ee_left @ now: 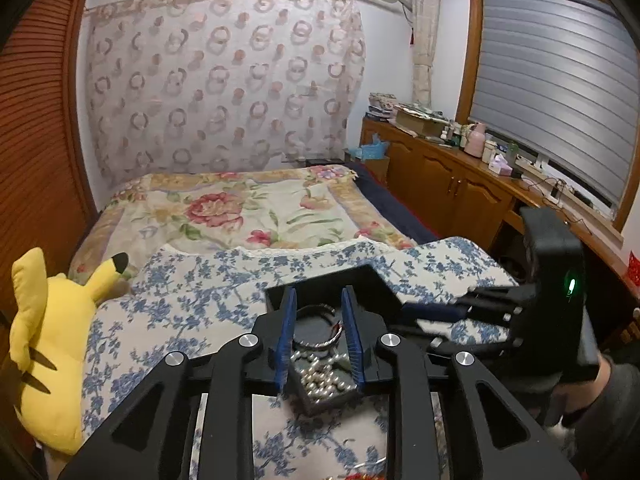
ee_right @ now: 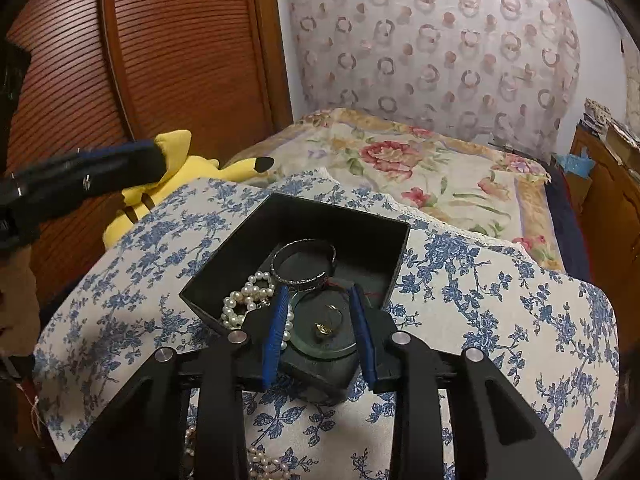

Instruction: Organize jewelry

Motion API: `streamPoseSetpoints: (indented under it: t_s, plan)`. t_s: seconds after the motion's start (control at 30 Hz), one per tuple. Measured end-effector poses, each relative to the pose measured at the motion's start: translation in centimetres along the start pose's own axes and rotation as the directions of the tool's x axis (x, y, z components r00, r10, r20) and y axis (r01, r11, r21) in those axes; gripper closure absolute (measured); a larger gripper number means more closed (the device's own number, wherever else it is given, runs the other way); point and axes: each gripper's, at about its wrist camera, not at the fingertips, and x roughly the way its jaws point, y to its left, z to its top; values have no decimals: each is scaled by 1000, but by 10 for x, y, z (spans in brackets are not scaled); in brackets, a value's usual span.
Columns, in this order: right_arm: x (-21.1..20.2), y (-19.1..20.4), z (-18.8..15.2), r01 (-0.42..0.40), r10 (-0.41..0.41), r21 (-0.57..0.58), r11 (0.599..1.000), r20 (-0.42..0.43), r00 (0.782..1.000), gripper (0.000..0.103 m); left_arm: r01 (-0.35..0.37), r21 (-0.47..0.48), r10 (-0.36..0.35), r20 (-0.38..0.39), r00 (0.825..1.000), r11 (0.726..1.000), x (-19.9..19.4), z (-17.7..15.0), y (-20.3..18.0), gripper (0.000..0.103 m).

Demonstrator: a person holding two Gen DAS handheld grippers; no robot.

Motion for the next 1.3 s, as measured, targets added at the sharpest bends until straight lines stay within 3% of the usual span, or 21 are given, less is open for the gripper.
streamPoseSetpoints:
  t_s: [0.33,0.7,1.0,1.3]
  plan:
    - [-31,1,-23,9,-10,19,1000,35,999,69,-21,9,22,-44,999,1000,-14,-48,14,61]
    - [-53,26,-78,-28,28,1,1000,13,1000,69,-26,52,31,-101,994,998,-25,-97,12,28]
    - [-41,30,-102,4,-6,-44,999,-62,998,69,-7,84,21,-159,987,996,-21,-125,6,24]
    - [-18,21,-101,38,-45,-52,998,-135,990,69,-3,94,26,-239,971,996,-5,-138,7,23]
